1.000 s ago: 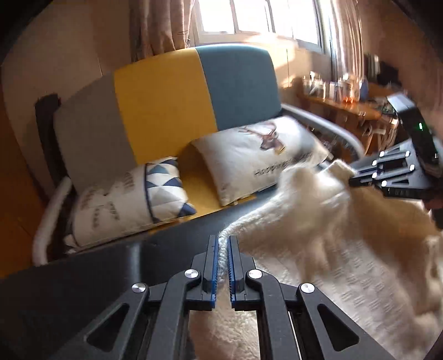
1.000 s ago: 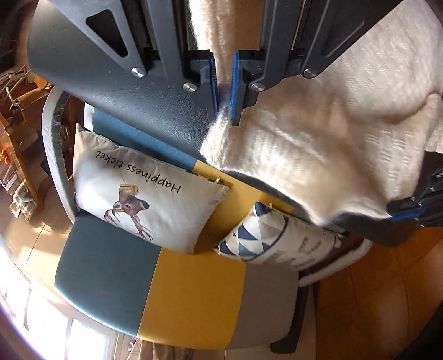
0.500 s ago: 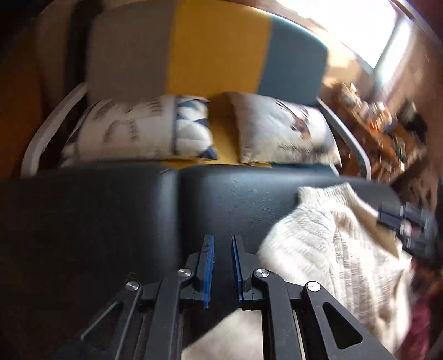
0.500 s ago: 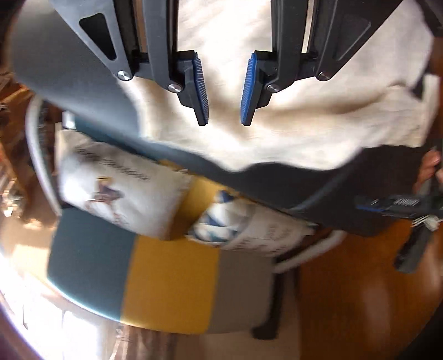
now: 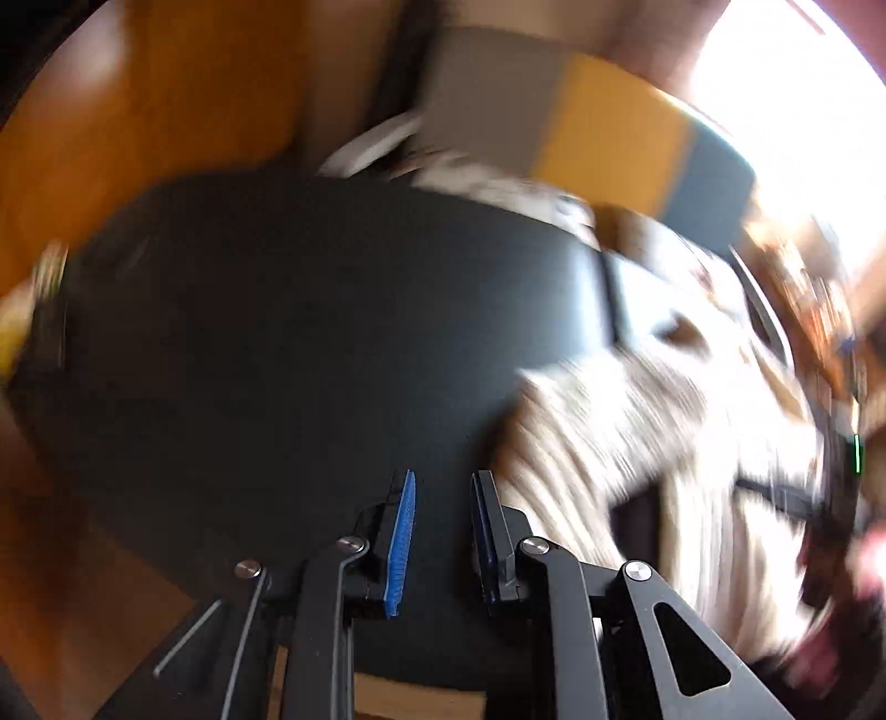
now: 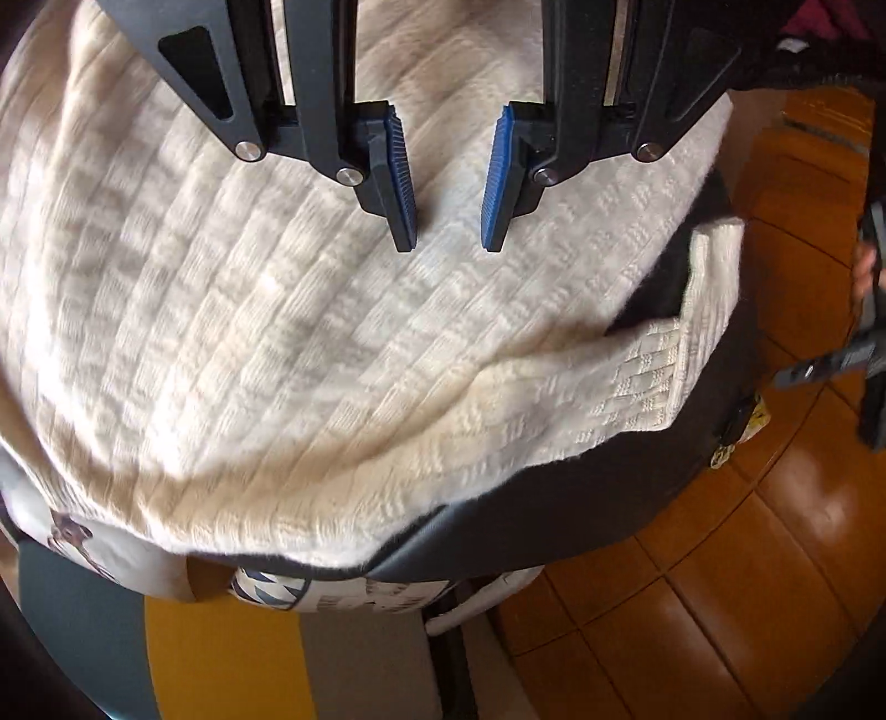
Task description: Fold clothes
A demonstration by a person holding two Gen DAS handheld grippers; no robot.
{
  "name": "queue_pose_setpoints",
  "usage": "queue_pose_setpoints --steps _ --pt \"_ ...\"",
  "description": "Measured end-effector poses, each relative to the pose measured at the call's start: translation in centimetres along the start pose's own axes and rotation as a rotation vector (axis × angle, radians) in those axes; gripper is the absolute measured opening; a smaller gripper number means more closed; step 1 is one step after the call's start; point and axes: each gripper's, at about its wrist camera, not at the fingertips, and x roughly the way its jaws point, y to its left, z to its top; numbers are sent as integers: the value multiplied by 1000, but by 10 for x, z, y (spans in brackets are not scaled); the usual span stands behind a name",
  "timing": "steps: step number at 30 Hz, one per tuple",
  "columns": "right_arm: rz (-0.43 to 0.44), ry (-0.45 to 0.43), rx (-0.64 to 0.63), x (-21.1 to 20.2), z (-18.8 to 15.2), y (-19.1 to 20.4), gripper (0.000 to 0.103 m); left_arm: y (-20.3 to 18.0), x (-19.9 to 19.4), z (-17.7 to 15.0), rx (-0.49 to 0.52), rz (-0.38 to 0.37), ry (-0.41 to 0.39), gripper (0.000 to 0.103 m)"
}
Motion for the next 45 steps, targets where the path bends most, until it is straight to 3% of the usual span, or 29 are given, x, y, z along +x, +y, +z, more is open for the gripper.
queue_pose_setpoints --steps 3,6,10,13,14,15,16,17,21,24,27,30,33,35,40,45 --pt "-4 -19 57 -9 -5 4 23 -56 4 -31 217 -8 5 26" --pt "-36 -18 69 -17 -12 8 23 -89 29 -50 319 -29 55 35" --pt "-71 -6 63 -24 -24 12 24 -107 71 -56 346 21 110 39" --pt "-65 3 92 -19 -32 4 27 -111 86 -53 329 30 107 57" --pt "-49 -10 105 -18 -34 1 27 -112 88 -53 324 40 100 57" --pt "-34 -22 118 -18 -37 -2 27 -112 87 -56 311 33 90 56" --pt "-18 -33 129 -18 -38 -5 27 -110 86 -58 292 22 82 42" --pt "-4 -38 134 -18 -38 -7 27 -100 84 -52 230 -20 86 14" --pt "45 -38 149 -19 -38 -14 27 -40 64 -24 -106 -229 31 12" --pt "82 3 181 -20 -27 -19 27 4 37 1 -289 -329 -83 12" --pt "72 -24 161 -33 -8 -25 27 47 10 30 -429 -383 -206 12" --pt "27 -60 143 -47 25 -35 27 87 -2 59 -527 -345 -298 12" --pt "-61 -75 102 -55 72 -46 27 107 0 88 -527 -270 -330 12" --pt "-102 -76 64 -56 107 -53 27 114 4 90 -491 -191 -301 12" --pt "-153 32 -22 -13 191 -55 27 123 46 82 -466 -143 -171 12" --pt "-246 147 -14 63 230 -54 27 123 77 70 -497 -127 -129 12"
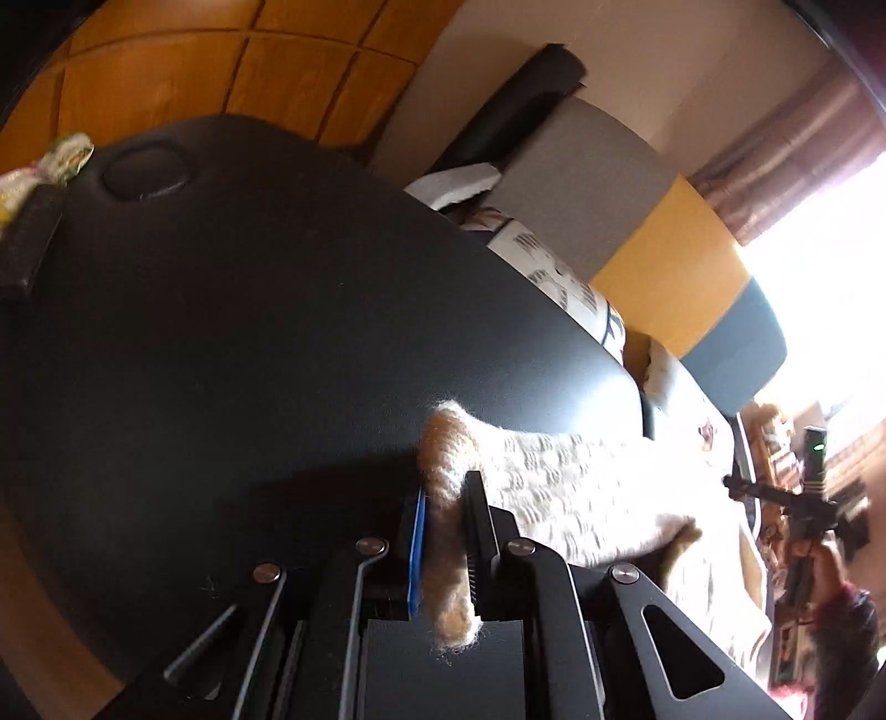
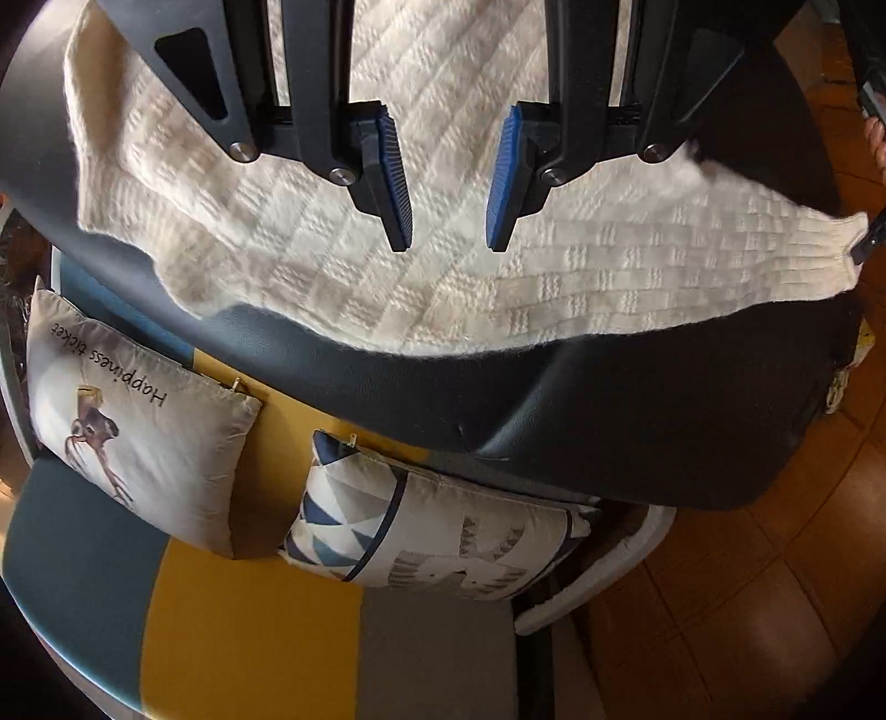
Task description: Fold clothes
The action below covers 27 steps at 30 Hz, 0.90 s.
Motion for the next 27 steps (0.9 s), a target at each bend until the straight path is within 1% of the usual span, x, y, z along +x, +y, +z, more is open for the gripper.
queue_pose_setpoints --steps 3,5,6,8,9,10,11,13,14,15,16,17,18,20,21,22,23,24,26,27 --pt "-91 40 -57 37 10 17 27 5 -7 15 -29 -41 -54 12" --pt "-131 10 -93 43 11 25 28 6 -9 29 -28 -36 -76 12" --pt "-150 -11 -110 45 12 29 28 7 -7 34 -28 -27 -74 12" --pt "-150 -35 -108 46 13 28 28 13 1 40 -36 3 -52 13" --pt "-147 -46 -102 46 13 26 27 16 5 42 -42 16 -34 13" --pt "-143 -56 -97 46 13 25 28 20 13 43 -53 16 7 14" --pt "-132 -60 -87 45 13 23 28 27 21 44 -79 10 53 15" --pt "-105 -61 -58 39 12 18 29 43 35 42 -173 -35 130 16" --pt "-93 -60 -37 35 11 17 29 51 32 40 -210 -50 137 16" --pt "-66 -76 -43 27 8 20 29 59 28 41 -238 -56 125 17" --pt "-32 -101 -63 19 5 25 29 66 25 42 -265 -63 115 21" --pt "-14 -109 -89 14 2 33 29 76 21 43 -295 -84 114 29" --pt "-3 -108 -119 11 -2 42 29 85 18 43 -327 -89 116 31" --pt "18 -105 -177 5 -8 59 29 94 12 42 -336 -83 118 36" --pt "28 -104 -207 1 -12 68 29 95 10 41 -321 -70 123 38" --pt "38 -99 -220 1 -14 74 29 96 8 40 -312 -58 133 43" --pt "46 -94 -224 3 -15 78 29 97 8 38 -302 -44 143 51" --pt "55 -92 -224 4 -14 82 29 97 12 36 -288 -22 158 53" --pt "90 -88 -212 7 -13 88 29 92 22 34 -262 48 192 54" --pt "110 -86 -209 8 -12 92 29 88 25 33 -241 51 210 54"
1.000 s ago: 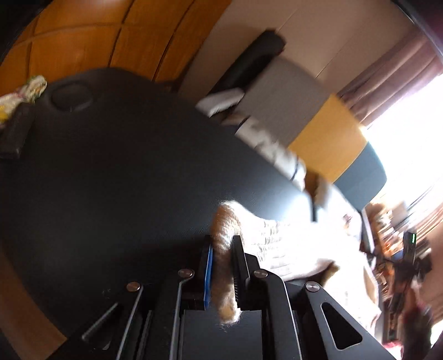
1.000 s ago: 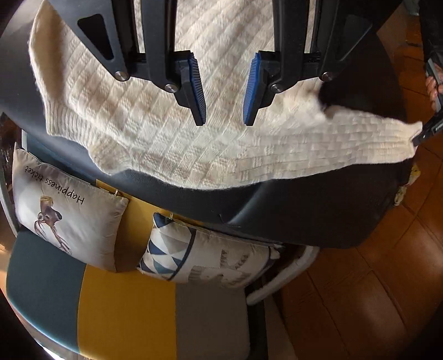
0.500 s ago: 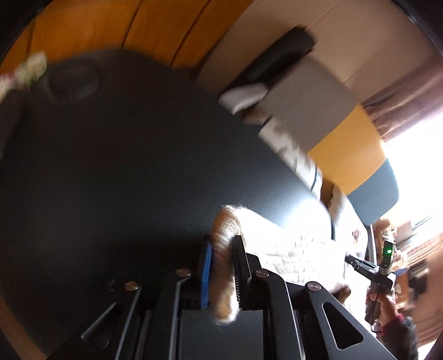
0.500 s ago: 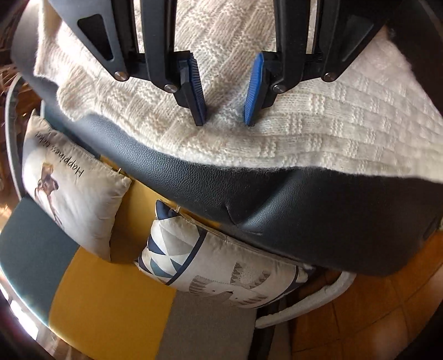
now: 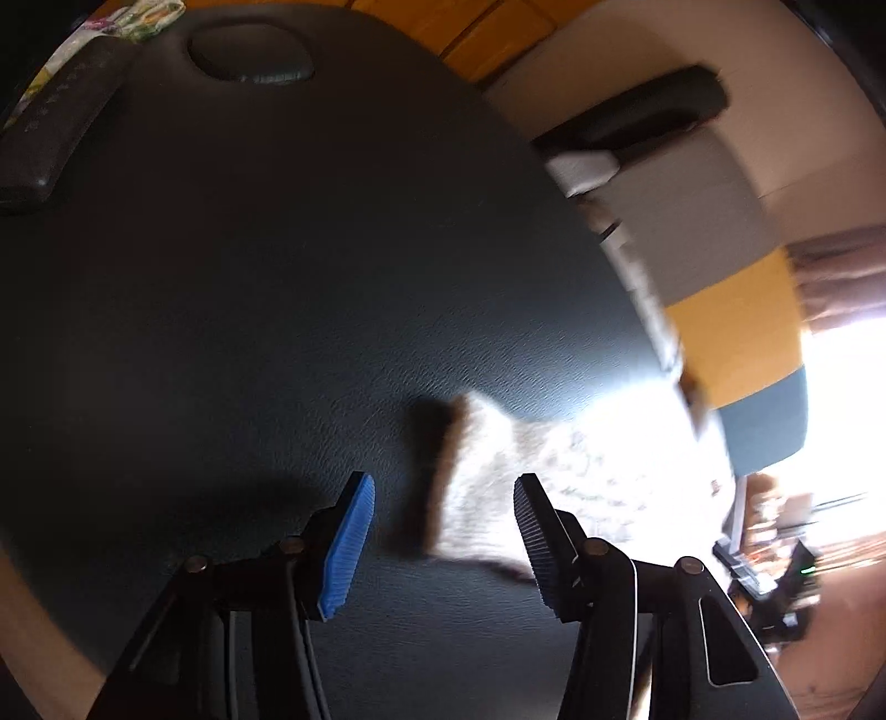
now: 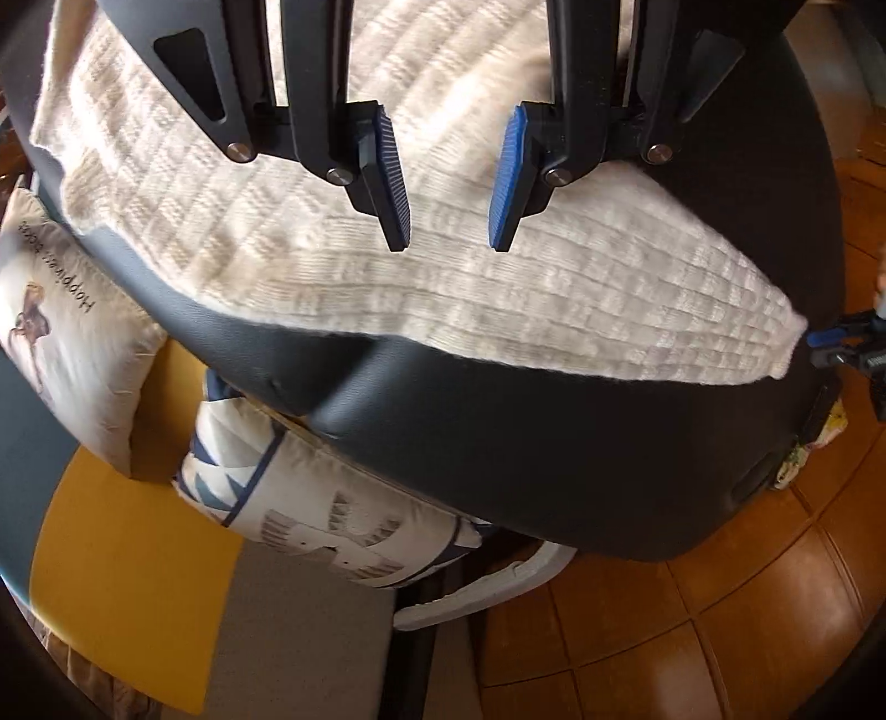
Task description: Fold clothes
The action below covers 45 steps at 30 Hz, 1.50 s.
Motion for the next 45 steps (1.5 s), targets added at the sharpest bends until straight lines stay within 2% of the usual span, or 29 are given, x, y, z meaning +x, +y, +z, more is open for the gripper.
queue_pose_setpoints --steps 2,4,5,6,7,9,11,12,14,17,18,20,22,24,27,28,31,34,36,39,41,43,45 --pt "12 5 -18 5 4 7 30 -9 7 -4 44 19 30 54" --pt "14 24 -37 13 8 13 30 -28 12 -9 133 92 0 53" --pt "2 38 -45 18 10 14 29 -34 14 -11 153 121 -9 23" --pt "-19 57 -50 25 12 14 30 -39 16 -12 169 147 -20 3" --pt "-40 77 -55 32 13 14 30 -41 14 -11 156 150 -45 3" --pt "-50 82 -52 42 13 12 30 -43 -5 -8 129 131 -154 3" --pt "-54 80 -48 51 13 9 30 -43 -18 -2 110 147 -222 3" --pt "-41 71 -28 54 13 6 30 -40 -18 2 98 164 -226 3" --pt "-1 44 31 56 12 -2 30 -38 -10 7 111 253 -228 0" --pt "63 28 103 52 9 -14 30 -31 8 22 99 342 -183 0" --pt "87 27 131 48 7 -18 30 -27 12 24 84 319 -150 0" --pt "107 -6 162 29 -2 -23 30 -24 8 24 49 325 -158 0" --pt "129 -45 186 6 -16 -27 30 -25 -6 21 28 284 -178 0" --pt "162 -79 203 -20 -42 -32 30 -39 -18 12 44 242 -205 1" --pt "174 -94 231 -53 -91 -40 30 -70 -43 -20 171 145 -220 1" --pt "171 -93 246 -63 -110 -43 30 -88 -44 -33 222 102 -200 1" --pt "133 -88 311 -94 -171 -52 30 -144 -36 -77 372 -26 -121 2" --pt "98 -100 410 -130 -233 -66 30 -201 -12 -152 547 -137 18 2" --pt "95 -143 505 -160 -280 -81 30 -233 6 -205 656 -185 119 2" --pt "86 -233 663 -208 -353 -106 30 -265 27 -282 795 -213 247 2" --pt "82 -247 744 -227 -400 -115 30 -279 35 -324 871 -198 297 2" --pt "81 -221 784 -233 -439 -118 30 -281 43 -342 890 -179 326 2" --pt "36 -165 778 -228 -466 -112 30 -282 47 -349 890 -156 330 2"
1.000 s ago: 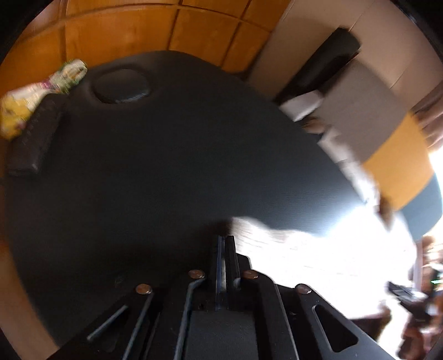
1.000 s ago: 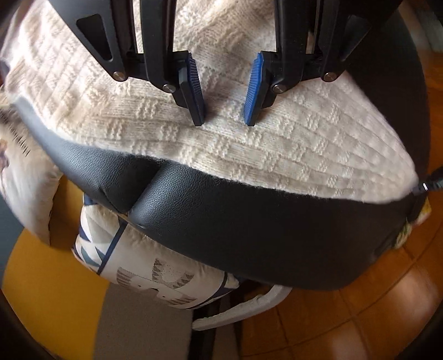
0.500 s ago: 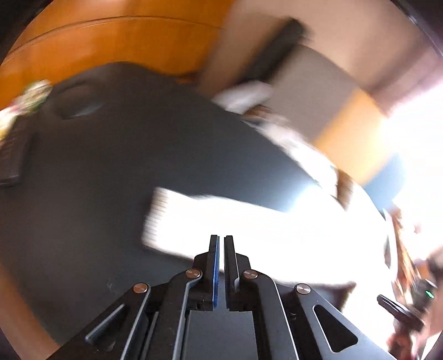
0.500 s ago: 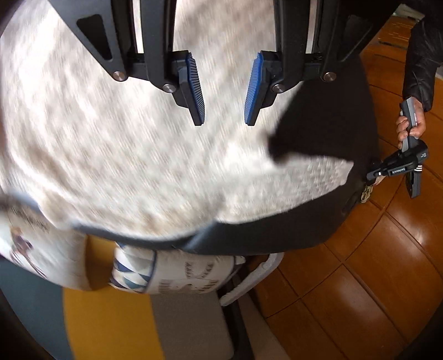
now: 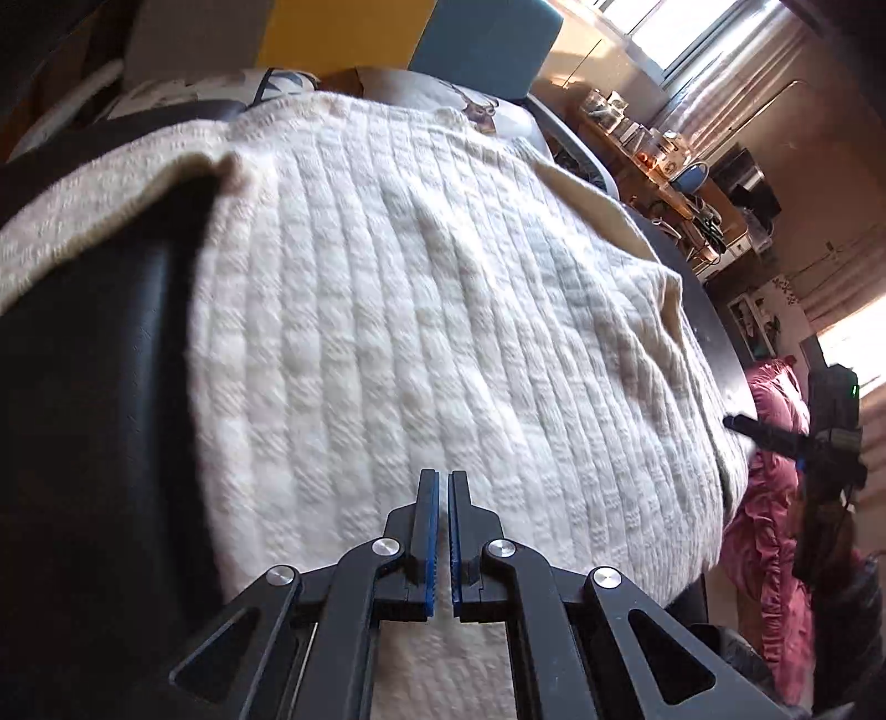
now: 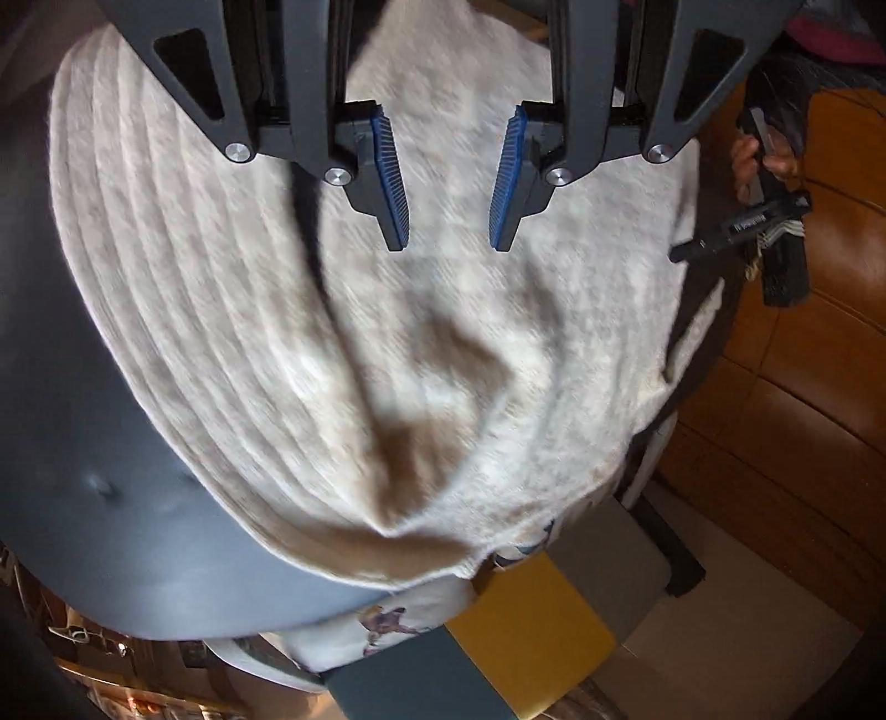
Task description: Fold clothes
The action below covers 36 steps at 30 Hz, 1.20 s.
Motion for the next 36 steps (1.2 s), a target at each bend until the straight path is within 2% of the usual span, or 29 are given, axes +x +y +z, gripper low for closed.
queue_pose_setpoints --steps 1,3,6,8,9,10,11,13,14,16,17,18,20,24,26,30,34,36 --pt "-24 9 1 2 -9 -5 30 1 1 1 -9 14 -1 2" --pt "13 0 18 6 -19 -13 30 5 3 3 -27 41 -3 2" --pt "17 -28 15 16 -21 -14 30 29 14 13 -84 80 -1 2" --pt "-9 -44 -23 20 -19 -6 30 35 14 4 -109 77 -1 2" --pt "-20 -44 -58 21 -18 1 29 34 15 0 -95 87 1 2" --pt "-31 -43 -92 23 -17 8 17 32 16 -3 -77 101 4 6" --pt "-96 -31 -153 26 -19 16 16 30 19 -6 -33 139 16 6" --pt "-228 -22 -271 30 -26 25 13 26 17 -9 -12 167 30 6" --pt "-241 -26 -275 29 -27 23 14 25 17 -10 -10 175 40 6" --pt "-198 -41 -193 21 -25 10 17 25 16 -13 -4 172 45 6" --pt "-171 -50 -138 16 -23 3 22 27 16 -12 -10 163 49 6" --pt "-132 -80 -89 4 -24 -5 29 29 16 -9 -29 153 55 6" --pt "-41 -164 1 -25 -28 -21 30 30 11 -4 -75 138 60 6" --pt "-91 -349 208 -94 -54 -72 30 10 0 16 -39 113 5 6" --pt "-170 -378 271 -117 -65 -98 31 -3 8 28 -16 89 6 8" --pt "-199 -366 280 -119 -68 -113 35 -28 40 43 10 64 54 8" --pt "-277 -237 169 -77 -51 -102 38 -49 59 46 24 24 84 8" --pt "-390 -178 65 -55 -45 -89 39 -55 64 44 38 20 99 8"
